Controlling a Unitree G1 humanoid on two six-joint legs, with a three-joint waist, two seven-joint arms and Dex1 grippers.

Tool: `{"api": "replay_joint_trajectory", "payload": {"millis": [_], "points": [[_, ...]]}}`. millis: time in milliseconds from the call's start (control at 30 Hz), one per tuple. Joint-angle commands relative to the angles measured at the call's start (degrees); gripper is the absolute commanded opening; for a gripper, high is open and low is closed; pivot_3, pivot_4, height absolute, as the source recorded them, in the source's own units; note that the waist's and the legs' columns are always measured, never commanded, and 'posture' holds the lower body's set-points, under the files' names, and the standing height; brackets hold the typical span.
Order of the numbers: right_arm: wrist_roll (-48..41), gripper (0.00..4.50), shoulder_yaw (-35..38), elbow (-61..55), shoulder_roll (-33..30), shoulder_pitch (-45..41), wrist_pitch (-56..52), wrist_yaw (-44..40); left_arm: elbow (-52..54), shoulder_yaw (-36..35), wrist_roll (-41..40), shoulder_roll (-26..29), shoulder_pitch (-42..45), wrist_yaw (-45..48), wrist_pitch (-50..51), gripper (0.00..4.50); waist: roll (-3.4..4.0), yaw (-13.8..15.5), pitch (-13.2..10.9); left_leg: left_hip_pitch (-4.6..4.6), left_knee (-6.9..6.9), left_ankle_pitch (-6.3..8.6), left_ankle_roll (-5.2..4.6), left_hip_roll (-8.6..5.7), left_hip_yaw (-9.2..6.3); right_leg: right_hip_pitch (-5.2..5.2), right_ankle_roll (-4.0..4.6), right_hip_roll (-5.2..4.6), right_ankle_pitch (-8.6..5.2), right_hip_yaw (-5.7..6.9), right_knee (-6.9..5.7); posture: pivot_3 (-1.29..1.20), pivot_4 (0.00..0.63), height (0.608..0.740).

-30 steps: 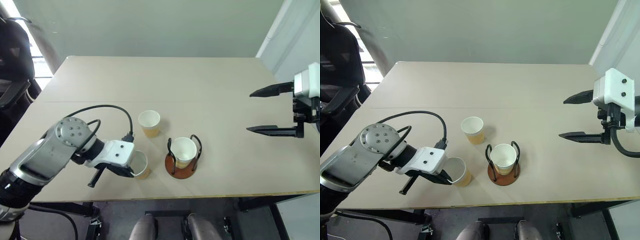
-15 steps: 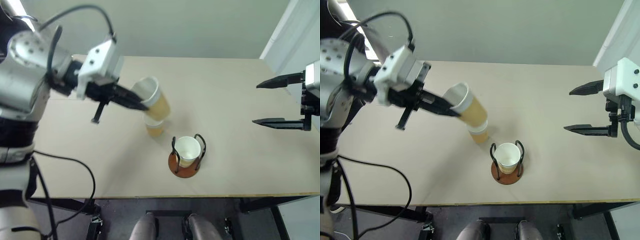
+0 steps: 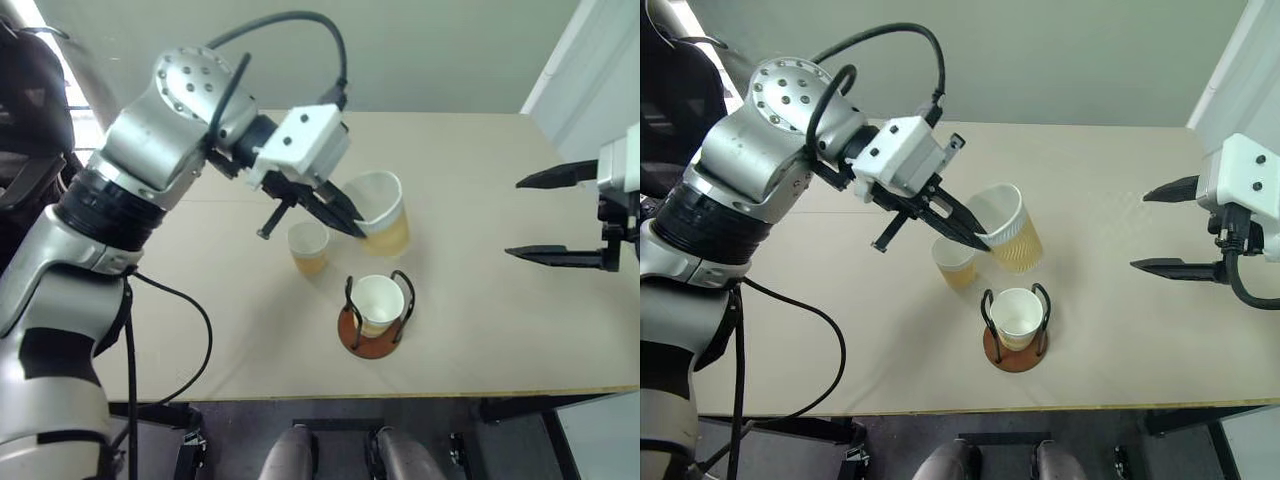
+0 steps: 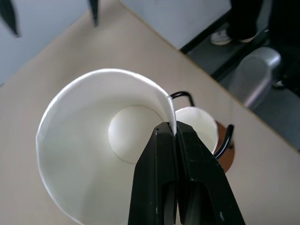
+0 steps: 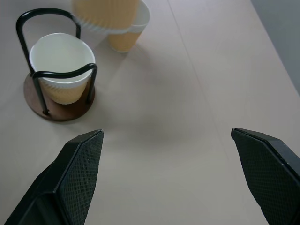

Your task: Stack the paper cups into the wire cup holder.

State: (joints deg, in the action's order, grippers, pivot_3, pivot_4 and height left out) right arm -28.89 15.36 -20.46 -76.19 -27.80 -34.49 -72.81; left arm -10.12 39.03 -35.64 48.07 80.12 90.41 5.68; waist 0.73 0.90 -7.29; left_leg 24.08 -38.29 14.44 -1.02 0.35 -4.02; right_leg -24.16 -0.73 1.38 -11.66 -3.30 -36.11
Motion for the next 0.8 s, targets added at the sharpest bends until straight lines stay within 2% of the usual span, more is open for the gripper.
{"api": "replay_joint_trajectory", "payload": {"millis": [33, 333, 800], "points": [[0.08, 4.5, 4.74, -2.01, -1.73, 1.45, -1.01, 0.57, 1.12, 2.66, -1.58, 0.72, 1.41, 2.09, -3.02, 0.01, 0.0, 0.02, 0.0, 0.0, 0.0, 0.0, -0.01, 0.0, 0.0, 0.02, -0.01, 0.0, 0.0, 0.01, 0.02, 0.0, 0.15, 0.74], [0.37, 4.5, 7.99, -3.7, -2.03, 5.08, -1.99, 1.61, 0.83, 7.25, -0.96, -0.79, 1.64, 2.09, -5.97, 0.01, 0.01, 0.17, -0.01, 0.0, -0.16, 0.04, -0.08, -0.02, 0.01, 0.14, -0.12, -0.01, 0.06, 0.0, 0.1, 0.0, 0.15, 0.74], [-0.64, 4.5, 13.71, -4.7, -2.17, 9.4, -4.04, 0.46, -0.48, 9.25, -0.78, -2.5, 0.79, 2.09, -6.33, 0.01, 0.04, 0.2, -0.01, 0.0, -0.4, 0.07, -0.15, -0.03, 0.02, 0.24, -0.22, -0.01, 0.11, 0.0, 0.08, 0.0, 0.15, 0.74]]}}
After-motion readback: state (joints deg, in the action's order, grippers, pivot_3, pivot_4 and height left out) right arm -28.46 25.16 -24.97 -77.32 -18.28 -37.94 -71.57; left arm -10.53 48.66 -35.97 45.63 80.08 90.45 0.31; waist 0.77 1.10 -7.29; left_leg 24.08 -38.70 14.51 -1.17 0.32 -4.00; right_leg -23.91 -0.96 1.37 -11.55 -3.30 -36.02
